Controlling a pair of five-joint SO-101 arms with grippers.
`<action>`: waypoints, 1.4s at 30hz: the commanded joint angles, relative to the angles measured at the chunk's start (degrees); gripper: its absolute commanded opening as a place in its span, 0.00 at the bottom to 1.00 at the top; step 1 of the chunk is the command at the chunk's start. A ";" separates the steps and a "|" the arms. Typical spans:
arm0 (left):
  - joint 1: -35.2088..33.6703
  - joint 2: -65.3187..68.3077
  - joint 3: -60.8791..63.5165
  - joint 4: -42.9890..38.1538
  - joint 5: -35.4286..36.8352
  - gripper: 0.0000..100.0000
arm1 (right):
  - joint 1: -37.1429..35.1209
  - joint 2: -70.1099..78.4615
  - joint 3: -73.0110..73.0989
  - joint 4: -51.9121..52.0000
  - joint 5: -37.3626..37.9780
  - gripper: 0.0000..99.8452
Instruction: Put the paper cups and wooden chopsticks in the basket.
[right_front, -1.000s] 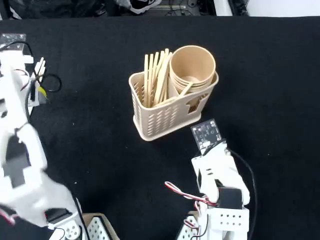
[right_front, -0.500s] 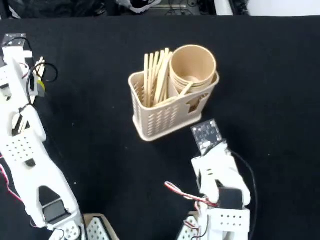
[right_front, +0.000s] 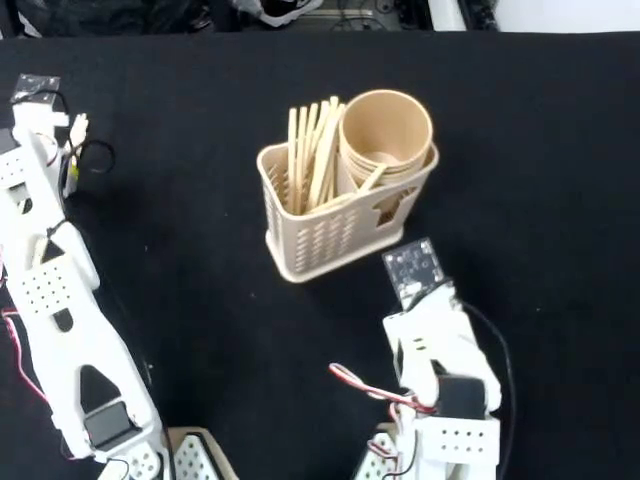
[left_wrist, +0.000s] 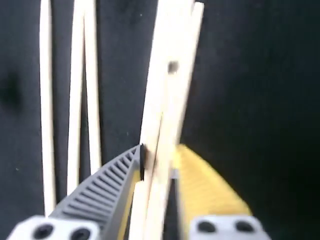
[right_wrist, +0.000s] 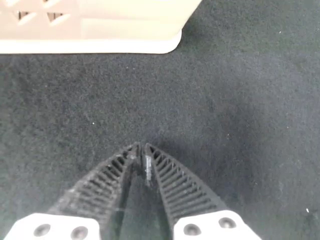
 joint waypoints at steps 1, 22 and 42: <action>-0.92 0.97 -3.30 7.12 -4.84 0.03 | -0.53 -3.82 -0.48 0.26 0.18 0.01; 2.51 -24.44 11.12 17.93 6.77 0.03 | -0.53 -3.82 -0.48 0.00 0.18 0.01; 36.70 -120.26 87.52 -11.69 12.84 0.03 | -0.53 -3.82 -0.48 0.26 0.18 0.01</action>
